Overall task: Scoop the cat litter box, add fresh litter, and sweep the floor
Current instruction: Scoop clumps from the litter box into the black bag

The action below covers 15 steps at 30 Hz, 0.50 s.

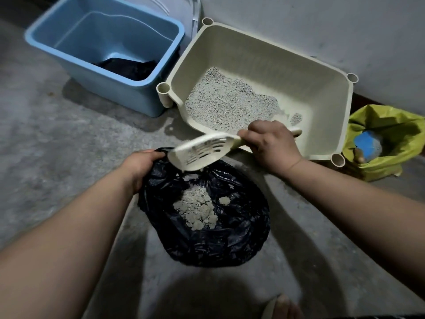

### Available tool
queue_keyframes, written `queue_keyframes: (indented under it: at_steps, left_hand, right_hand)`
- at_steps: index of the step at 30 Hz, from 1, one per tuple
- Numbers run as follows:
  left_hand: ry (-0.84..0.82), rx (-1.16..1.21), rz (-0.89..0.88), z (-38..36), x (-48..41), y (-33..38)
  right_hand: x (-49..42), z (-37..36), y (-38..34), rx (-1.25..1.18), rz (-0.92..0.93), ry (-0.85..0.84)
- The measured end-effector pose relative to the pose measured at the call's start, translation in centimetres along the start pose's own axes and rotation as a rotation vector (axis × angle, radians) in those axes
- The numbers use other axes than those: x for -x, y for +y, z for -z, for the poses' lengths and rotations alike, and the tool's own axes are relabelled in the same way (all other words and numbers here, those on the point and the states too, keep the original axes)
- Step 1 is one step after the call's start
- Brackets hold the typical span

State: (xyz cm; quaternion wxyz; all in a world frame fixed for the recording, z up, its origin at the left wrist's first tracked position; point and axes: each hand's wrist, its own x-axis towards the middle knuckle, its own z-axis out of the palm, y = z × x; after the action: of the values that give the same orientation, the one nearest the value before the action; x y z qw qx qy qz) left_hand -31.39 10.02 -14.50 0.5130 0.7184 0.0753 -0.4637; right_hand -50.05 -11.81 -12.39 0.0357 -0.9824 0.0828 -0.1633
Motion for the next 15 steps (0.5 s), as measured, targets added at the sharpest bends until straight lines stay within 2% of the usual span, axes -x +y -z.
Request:
queue_keyframes:
  at_steps: [4, 9, 12, 14, 15]
  left_hand:
    - [-0.010, -0.009, 0.022, 0.5, 0.2, 0.0]
    - [-0.037, -0.065, 0.062, 0.9, 0.9, 0.1]
    - [-0.019, -0.093, 0.115, 1.3, 1.3, 0.0]
    - [-0.012, -0.118, 0.132, 1.4, 1.4, -0.1]
    - [-0.003, -0.125, 0.131, 1.4, 1.4, -0.1]
  right_hand:
    - [0.4, -1.0, -0.6, 0.124, 0.092, -0.038]
    - [0.3, -1.2, -0.8, 0.150, 0.192, -0.060]
    - [0.2, -1.5, -0.8, 0.090, 0.164, -0.094]
    - [0.1, -1.5, -0.7, 0.073, 0.131, -0.206]
    - [0.0, -1.3, -0.8, 0.040, 0.052, -0.271]
